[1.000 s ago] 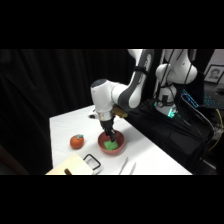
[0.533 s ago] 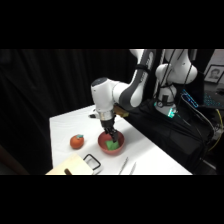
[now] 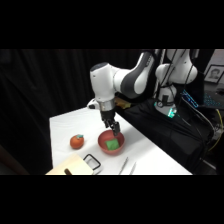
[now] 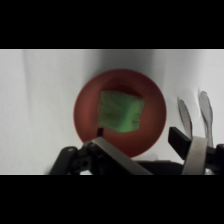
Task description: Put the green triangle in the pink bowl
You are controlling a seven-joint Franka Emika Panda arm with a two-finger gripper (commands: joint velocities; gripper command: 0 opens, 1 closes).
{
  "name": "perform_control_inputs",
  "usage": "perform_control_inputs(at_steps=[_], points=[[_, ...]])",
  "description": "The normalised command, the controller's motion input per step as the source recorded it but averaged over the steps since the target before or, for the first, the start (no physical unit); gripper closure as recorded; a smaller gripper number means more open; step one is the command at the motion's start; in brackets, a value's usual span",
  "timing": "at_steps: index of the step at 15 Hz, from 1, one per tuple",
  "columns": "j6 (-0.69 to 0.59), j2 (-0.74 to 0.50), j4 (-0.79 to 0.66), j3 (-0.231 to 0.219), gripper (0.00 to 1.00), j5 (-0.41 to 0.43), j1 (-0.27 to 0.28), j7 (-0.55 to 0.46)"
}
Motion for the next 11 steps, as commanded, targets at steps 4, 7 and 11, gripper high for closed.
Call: perform_control_inputs(at_steps=[4,7,11], points=[[-0.24,-0.39,-0.08,-0.013,0.00,-0.072,0.029,0.12],[-0.20,-0.32,-0.05,-0.006,0.00,-0.053,0.022,0.11],[-0.18,-0.23,-0.02,0.000,0.00,-0.001,0.017,0.08]])
